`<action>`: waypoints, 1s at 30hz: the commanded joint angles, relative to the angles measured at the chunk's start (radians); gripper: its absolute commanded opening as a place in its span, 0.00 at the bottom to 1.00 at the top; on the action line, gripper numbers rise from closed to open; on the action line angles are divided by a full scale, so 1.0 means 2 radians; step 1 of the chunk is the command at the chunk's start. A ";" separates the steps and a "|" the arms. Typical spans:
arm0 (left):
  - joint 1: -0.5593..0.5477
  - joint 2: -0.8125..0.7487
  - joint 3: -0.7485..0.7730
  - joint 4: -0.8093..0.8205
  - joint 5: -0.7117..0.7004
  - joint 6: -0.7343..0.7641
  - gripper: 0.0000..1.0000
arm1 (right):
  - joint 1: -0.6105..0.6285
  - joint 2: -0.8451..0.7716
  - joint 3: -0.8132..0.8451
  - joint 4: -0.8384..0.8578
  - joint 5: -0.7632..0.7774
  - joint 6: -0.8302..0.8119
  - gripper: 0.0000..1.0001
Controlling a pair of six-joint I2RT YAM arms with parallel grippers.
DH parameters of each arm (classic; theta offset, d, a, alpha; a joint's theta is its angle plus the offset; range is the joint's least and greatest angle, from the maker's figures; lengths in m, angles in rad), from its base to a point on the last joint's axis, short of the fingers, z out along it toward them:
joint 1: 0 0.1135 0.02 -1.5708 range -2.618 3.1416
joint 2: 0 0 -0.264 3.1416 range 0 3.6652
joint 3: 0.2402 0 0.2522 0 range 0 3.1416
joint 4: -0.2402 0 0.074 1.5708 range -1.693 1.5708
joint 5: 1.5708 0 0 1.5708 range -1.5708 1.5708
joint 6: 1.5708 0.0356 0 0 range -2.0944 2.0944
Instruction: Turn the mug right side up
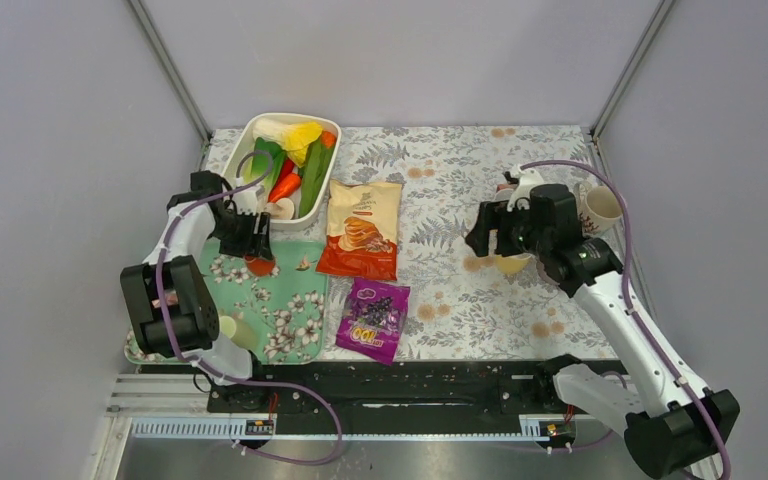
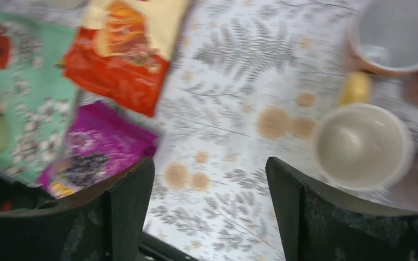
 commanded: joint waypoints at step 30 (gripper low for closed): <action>-0.187 -0.163 0.187 -0.113 0.224 -0.015 0.00 | 0.246 0.349 0.017 0.792 -0.186 0.592 0.81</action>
